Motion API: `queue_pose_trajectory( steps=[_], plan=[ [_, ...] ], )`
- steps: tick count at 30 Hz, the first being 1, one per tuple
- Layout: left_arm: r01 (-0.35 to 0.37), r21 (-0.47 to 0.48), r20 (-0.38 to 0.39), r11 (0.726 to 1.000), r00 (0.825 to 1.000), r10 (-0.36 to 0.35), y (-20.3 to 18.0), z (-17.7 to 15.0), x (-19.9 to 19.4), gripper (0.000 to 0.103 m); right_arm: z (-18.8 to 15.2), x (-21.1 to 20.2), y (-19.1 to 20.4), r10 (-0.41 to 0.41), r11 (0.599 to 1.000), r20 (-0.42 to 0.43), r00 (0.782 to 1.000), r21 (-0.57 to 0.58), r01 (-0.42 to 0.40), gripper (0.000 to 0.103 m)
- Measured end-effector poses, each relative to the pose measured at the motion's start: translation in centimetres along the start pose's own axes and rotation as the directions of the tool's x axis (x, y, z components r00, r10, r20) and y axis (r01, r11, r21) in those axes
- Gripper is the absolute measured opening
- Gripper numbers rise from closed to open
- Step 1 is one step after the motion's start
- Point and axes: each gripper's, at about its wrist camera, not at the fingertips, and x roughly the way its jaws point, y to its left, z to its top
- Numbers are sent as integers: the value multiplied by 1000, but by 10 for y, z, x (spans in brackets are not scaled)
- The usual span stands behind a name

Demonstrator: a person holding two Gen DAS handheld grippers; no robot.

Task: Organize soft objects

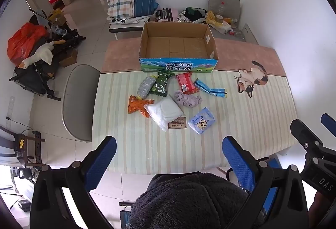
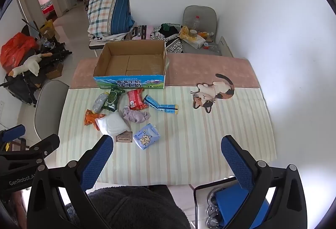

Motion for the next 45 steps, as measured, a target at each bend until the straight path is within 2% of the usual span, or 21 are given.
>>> queue_pose_trajectory(
  steps=[8, 12, 23, 45],
  plan=[
    [-17, -2, 8, 1000, 1000, 17, -5, 7, -3, 103, -3, -5, -3, 0, 1000, 15, 1000, 6, 0, 103],
    [-13, 1, 18, 1000, 1000, 13, -6, 2, -5, 103, 5, -13, -4, -7, 1000, 20, 1000, -2, 7, 103],
    [-15, -4, 44, 1000, 999, 15, 2, -1, -16, 103, -2, -17, -4, -10, 1000, 49, 999, -5, 10, 103],
    [-15, 2, 50, 1000, 999, 15, -1, -1, -19, 103, -4, -22, -3, -13, 1000, 66, 998, -13, 14, 103]
  ],
)
